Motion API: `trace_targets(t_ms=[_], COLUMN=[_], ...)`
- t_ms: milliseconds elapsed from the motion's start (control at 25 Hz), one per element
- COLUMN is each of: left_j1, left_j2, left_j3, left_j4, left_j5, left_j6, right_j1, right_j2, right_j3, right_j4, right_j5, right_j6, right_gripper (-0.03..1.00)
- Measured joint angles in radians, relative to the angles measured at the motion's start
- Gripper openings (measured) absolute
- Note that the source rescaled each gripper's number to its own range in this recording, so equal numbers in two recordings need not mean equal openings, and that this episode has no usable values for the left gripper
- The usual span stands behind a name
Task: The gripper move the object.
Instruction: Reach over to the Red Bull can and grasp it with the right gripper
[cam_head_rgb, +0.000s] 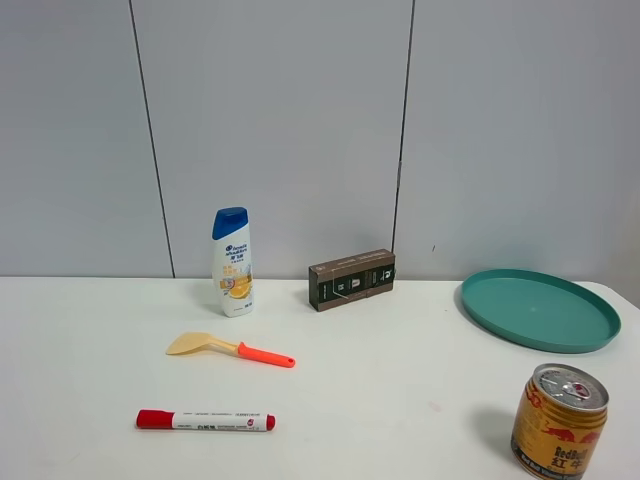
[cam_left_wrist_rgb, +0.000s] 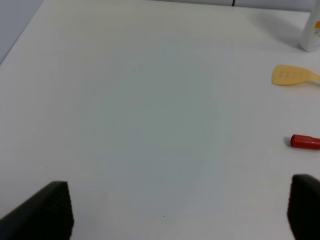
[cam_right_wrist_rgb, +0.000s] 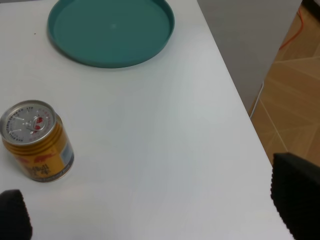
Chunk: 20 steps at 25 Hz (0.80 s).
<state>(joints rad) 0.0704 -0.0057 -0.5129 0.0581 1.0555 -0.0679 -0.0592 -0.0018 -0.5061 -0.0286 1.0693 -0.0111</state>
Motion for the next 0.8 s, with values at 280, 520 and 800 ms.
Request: trace_targets(t_ms=[280, 520, 800], left_j1=[0.0, 0.0, 0.0], left_j2=[0.0, 0.0, 0.0], left_j3=[0.0, 0.0, 0.0], left_j4=[0.0, 0.0, 0.0], left_j5=[0.0, 0.0, 0.0], left_j6=[0.0, 0.0, 0.0], right_j1=[0.0, 0.0, 0.0], right_j2=[0.0, 0.0, 0.0], right_j3=[0.0, 0.0, 0.0], right_j4=[0.0, 0.0, 0.0], right_j5=[0.0, 0.0, 0.0], right_j6=[0.0, 0.0, 0.0], right_gripper=[0.94, 0.94, 0.94])
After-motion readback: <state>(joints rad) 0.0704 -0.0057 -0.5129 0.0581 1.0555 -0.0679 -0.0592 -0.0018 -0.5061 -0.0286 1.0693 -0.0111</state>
